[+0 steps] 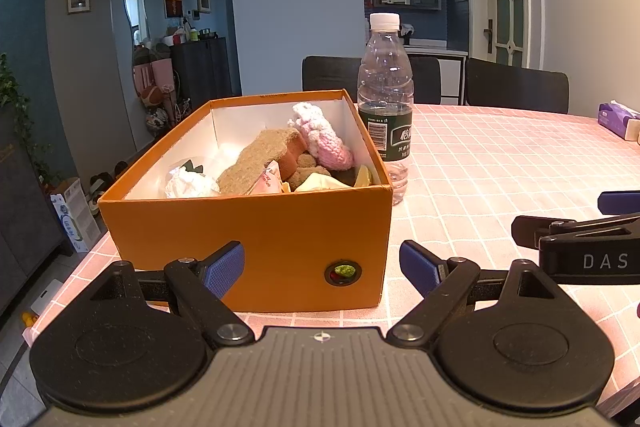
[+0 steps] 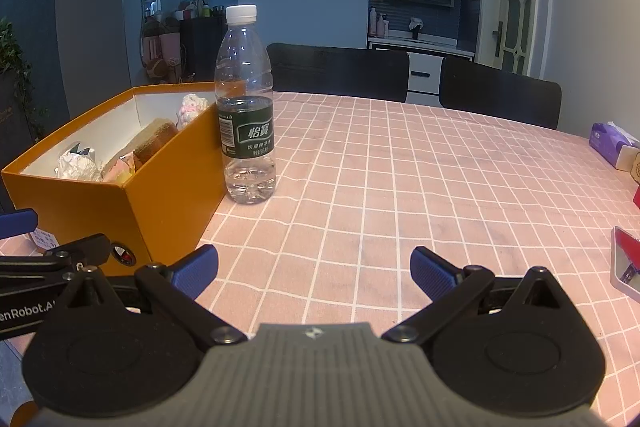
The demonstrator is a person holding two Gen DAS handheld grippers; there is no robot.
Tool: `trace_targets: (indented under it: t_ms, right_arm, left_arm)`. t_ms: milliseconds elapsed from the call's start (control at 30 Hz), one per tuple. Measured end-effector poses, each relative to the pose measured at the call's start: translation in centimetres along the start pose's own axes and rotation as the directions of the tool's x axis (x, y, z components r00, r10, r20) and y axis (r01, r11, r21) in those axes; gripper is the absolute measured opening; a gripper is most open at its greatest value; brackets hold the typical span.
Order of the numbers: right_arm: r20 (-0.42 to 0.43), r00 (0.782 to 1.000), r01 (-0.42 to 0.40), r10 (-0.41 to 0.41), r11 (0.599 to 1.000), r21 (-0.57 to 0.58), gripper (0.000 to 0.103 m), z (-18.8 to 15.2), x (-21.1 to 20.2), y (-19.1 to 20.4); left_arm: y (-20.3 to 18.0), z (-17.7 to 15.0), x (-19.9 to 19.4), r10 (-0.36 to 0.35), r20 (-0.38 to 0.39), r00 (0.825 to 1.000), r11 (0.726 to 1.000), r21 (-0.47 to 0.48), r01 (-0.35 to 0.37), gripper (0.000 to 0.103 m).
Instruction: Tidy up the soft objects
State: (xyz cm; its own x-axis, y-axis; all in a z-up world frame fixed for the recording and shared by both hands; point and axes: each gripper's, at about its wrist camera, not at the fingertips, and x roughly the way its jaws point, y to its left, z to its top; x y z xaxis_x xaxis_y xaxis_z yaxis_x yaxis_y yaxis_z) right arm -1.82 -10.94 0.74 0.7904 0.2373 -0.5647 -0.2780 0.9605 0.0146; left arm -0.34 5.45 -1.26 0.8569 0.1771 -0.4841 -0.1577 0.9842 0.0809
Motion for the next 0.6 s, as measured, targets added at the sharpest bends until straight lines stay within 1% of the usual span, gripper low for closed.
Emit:
trace_targets:
  t_ms: [600]
  right_arm:
    - [-0.002,1.0,0.007,-0.007,1.0,-0.003,0.1,-0.18,0.02,0.18]
  left_arm:
    - [-0.06,0.01,0.04,0.0,-0.003,1.0,1.0,0.0,0.0,0.102]
